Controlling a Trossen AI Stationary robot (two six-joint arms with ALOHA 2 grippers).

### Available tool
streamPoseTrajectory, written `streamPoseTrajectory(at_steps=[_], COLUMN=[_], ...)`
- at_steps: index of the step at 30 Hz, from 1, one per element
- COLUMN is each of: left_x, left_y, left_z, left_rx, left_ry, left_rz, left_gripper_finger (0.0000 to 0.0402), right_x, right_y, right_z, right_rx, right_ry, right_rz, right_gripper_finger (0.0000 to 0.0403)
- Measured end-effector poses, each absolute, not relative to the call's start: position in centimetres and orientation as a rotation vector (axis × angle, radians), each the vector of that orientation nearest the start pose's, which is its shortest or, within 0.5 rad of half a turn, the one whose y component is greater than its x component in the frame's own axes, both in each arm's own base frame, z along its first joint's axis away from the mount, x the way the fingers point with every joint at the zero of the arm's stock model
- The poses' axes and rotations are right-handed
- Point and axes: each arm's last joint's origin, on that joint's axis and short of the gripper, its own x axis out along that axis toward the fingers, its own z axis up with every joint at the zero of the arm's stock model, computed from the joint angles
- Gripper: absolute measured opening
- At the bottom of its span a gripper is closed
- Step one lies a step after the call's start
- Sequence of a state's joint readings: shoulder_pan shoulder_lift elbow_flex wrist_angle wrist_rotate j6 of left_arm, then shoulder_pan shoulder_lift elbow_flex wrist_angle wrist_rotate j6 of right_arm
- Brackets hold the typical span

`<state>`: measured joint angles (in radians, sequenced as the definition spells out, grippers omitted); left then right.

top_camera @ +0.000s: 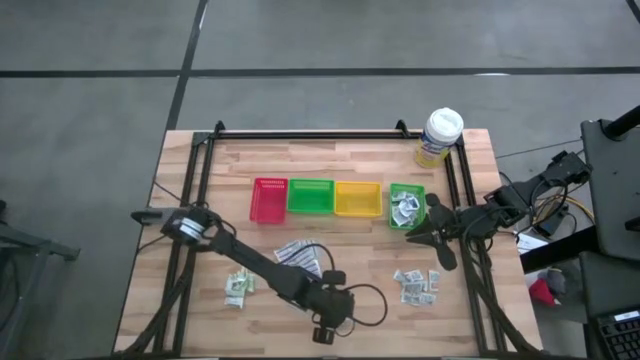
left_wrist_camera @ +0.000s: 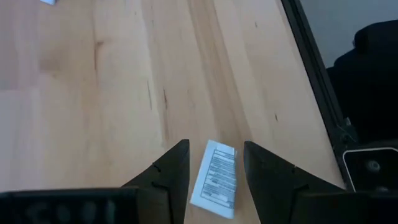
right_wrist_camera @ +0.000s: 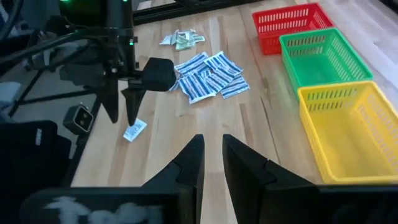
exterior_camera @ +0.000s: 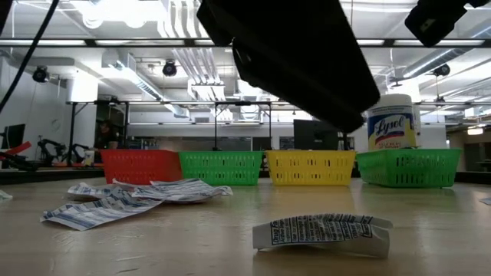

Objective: Pick & Place First Aid Supplies
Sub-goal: Put the blue alcohol pad into the right green bin

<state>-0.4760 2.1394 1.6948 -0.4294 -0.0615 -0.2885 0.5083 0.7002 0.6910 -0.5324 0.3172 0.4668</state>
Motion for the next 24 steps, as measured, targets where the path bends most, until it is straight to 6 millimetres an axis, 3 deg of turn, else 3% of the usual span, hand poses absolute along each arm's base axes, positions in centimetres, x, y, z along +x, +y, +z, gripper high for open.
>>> streamPoseTrajectory(at_steps=[11,24], left_x=[41.9,41.6], left_y=[-22.1,-22.2], left_z=[18.9,18.7], left_rx=[-0.105,-0.134], left_ry=[0.929,0.960], left_rz=[-0.229,-0.205], left_gripper_finger=[0.0145,0.0142], right_x=[12.0,10.8], right_y=[5.6,5.0], right_z=[28.8,26.1], right_rx=[0.168,0.203], right_ry=[0.463,0.326], right_rz=[0.105,0.128], right_gripper_finger=[0.0056,0.0056])
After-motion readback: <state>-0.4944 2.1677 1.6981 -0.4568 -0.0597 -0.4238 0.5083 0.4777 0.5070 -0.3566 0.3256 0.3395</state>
